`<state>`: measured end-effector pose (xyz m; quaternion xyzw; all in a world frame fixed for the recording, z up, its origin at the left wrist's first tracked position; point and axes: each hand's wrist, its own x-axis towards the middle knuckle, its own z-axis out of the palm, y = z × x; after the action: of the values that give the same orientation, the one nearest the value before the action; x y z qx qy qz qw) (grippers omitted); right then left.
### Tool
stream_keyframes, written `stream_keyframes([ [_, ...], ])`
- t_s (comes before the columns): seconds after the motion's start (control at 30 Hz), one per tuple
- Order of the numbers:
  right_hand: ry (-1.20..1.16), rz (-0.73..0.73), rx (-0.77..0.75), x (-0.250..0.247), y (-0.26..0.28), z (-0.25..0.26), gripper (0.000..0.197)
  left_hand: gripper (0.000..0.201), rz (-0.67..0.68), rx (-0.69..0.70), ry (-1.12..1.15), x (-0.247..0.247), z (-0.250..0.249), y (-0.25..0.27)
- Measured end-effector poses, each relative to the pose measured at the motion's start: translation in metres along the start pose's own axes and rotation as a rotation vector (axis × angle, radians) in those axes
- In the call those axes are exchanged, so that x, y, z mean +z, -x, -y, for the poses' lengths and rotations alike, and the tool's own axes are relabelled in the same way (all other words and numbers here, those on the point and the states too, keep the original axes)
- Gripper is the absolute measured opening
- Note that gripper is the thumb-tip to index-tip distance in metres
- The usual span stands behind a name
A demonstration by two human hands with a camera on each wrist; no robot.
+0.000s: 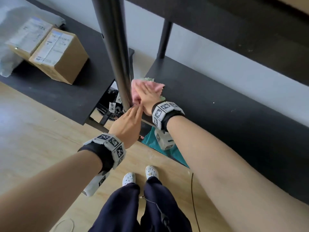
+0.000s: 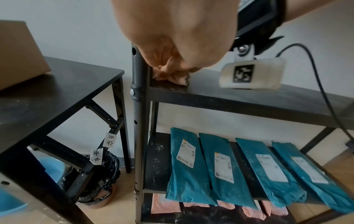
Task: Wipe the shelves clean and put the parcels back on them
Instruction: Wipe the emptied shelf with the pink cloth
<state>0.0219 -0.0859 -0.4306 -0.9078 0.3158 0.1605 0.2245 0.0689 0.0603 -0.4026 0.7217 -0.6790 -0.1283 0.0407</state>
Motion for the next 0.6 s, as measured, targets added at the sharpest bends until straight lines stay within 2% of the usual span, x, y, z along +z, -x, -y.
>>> stream_keyframes([
  [0.07, -0.068, 0.004, 0.051, -0.014, -0.017, -0.008, 0.082, 0.06, -0.021, 0.003, 0.007, -0.002, -0.002, -0.004],
  [0.13, -0.059, -0.015, 0.145, -0.029, -0.024, -0.025, 0.086, 0.059, -0.032, 0.012, 0.017, -0.001, -0.004, -0.009],
  [0.27, -0.07, -0.215, 0.344, -0.058, -0.003, -0.08, 0.062, 0.051, -0.029, -0.049, 0.128, -0.003, -0.008, -0.021],
  [0.3, -0.051, -0.213, 0.39, -0.062, 0.005, -0.095, 0.065, 0.05, -0.024, -0.06, 0.137, -0.002, -0.009, -0.024],
  [0.37, 0.032, -0.107, 0.441, -0.057, 0.019, -0.115, 0.081, 0.05, -0.021, -0.072, 0.145, -0.002, -0.013, -0.03],
  [0.43, 0.108, -0.061, 0.421, -0.043, 0.028, -0.11, 0.078, 0.05, -0.015, -0.079, 0.172, -0.001, -0.018, -0.036],
  [0.5, 0.064, -0.02, 0.316, -0.03, 0.028, -0.089, 0.067, 0.047, -0.035, -0.12, 0.224, -0.001, -0.023, -0.04],
  [0.6, 0.002, 0.077, 0.159, -0.024, 0.006, -0.063, 0.065, 0.04, -0.093, -0.182, 0.276, -0.002, -0.028, -0.046],
])
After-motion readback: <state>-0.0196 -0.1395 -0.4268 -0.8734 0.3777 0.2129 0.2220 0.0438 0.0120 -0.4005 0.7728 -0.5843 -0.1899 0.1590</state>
